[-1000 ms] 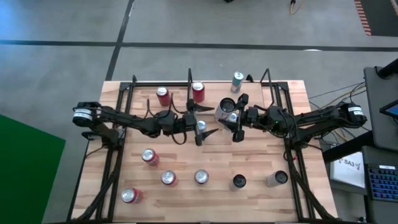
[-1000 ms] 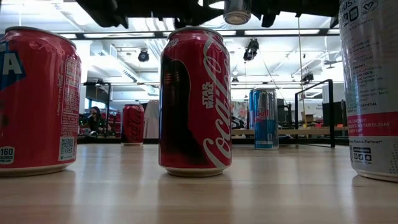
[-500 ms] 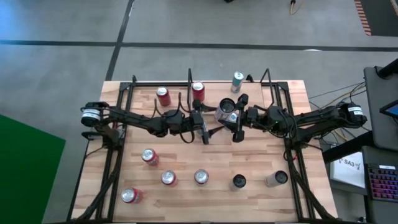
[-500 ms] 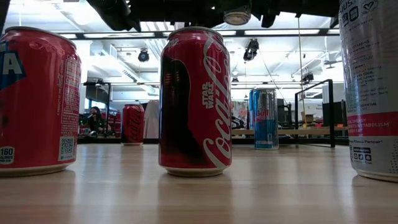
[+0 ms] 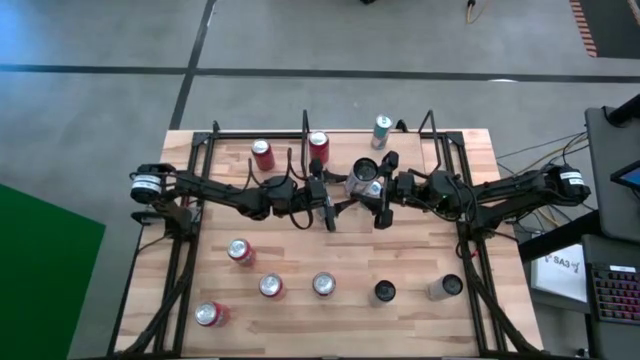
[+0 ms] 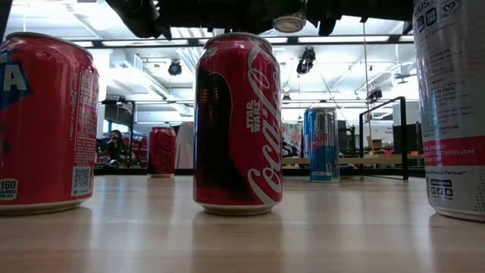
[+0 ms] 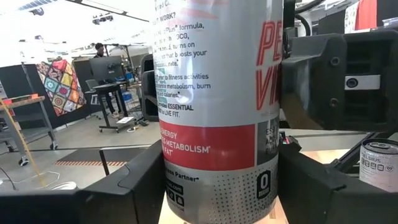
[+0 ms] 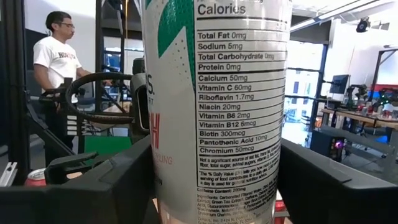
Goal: Place canned beverage on shelf
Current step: Put the white and pink soda can on the shelf
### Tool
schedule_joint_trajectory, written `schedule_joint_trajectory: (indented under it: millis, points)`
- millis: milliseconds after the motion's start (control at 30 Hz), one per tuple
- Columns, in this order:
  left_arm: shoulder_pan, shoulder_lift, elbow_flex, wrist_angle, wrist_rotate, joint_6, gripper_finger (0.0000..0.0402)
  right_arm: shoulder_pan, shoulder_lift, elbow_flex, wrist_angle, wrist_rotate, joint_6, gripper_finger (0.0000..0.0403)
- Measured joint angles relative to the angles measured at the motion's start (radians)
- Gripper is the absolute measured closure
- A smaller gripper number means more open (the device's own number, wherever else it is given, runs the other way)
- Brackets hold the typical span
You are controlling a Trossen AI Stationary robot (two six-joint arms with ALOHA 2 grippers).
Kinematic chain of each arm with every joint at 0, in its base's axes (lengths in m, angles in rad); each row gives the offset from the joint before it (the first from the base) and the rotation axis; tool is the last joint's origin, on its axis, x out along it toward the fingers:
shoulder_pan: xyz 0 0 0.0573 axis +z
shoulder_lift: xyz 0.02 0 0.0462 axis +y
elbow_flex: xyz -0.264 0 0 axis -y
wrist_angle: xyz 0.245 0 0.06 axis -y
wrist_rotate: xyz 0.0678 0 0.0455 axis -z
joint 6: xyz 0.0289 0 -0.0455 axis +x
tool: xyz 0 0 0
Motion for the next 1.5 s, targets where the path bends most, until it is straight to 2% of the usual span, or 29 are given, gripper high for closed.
schedule_joint_trajectory:
  millis: [133,300,500,700,967,1333,1500]
  points:
    - [-0.001,0.0,-0.001,-0.022,0.005,0.006,0.0167,0.0,0.0,0.0,0.0,-0.001,0.012,0.0093]
    - [-0.002,0.0,-0.005,-0.046,0.005,0.005,0.0164,0.0,-0.02,0.0,-0.029,0.0,0.013,0.0085]
    - [-0.001,0.0,-0.015,-0.048,0.0,0.0,0.0163,0.0,-0.073,0.07,-0.256,0.01,0.02,0.0089]
    - [-0.001,0.0,-0.019,-0.052,-0.003,0.0,0.0162,0.001,-0.086,0.201,-0.546,0.024,0.022,0.0088]
    - [-0.001,-0.002,-0.019,-0.051,-0.005,-0.009,0.0162,0.001,-0.08,0.379,-0.84,0.026,0.031,0.0088]
    - [0.0,-0.002,-0.021,-0.076,-0.035,-0.016,0.0161,0.0,-0.073,0.572,-1.082,0.028,0.089,0.0108]
    - [0.0,-0.002,-0.021,-0.077,-0.037,-0.016,0.0161,0.0,-0.058,0.606,-1.148,0.026,0.112,0.0122]
